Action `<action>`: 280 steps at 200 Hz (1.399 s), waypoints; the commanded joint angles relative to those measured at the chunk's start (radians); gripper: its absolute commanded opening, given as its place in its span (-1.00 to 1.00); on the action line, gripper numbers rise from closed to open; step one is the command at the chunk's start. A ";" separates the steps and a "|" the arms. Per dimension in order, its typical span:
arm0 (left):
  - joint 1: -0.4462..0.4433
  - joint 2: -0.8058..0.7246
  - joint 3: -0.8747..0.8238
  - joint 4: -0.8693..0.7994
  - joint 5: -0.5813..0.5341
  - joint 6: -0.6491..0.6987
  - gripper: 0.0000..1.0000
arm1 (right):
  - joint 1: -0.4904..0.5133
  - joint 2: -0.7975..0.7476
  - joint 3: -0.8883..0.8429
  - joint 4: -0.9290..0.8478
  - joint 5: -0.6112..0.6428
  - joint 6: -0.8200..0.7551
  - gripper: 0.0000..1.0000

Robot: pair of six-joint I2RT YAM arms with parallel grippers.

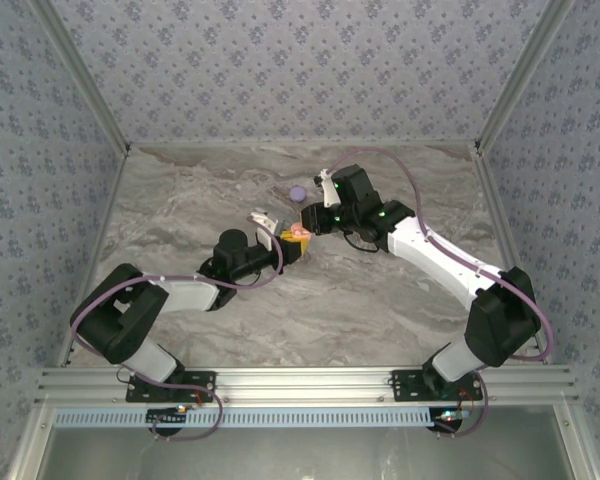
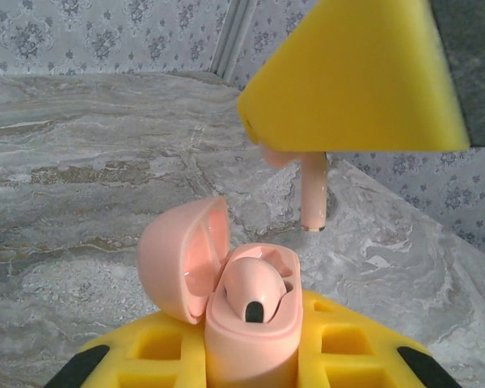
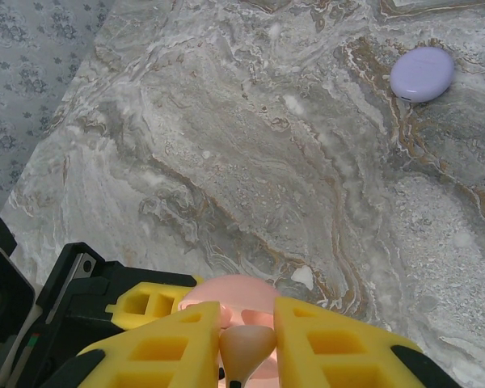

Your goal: Insert the wireless bluetooth earbuds into the charging case

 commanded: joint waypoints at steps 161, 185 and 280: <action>-0.024 -0.049 0.054 0.005 -0.016 -0.012 -0.73 | 0.011 0.006 0.022 0.009 -0.004 -0.001 -0.52; -0.025 -0.052 0.055 0.007 -0.029 -0.014 -0.73 | 0.012 0.010 0.023 0.005 -0.010 -0.002 -0.51; -0.024 -0.058 0.065 -0.011 -0.036 -0.005 -0.75 | 0.022 0.032 0.029 -0.006 -0.015 0.002 -0.51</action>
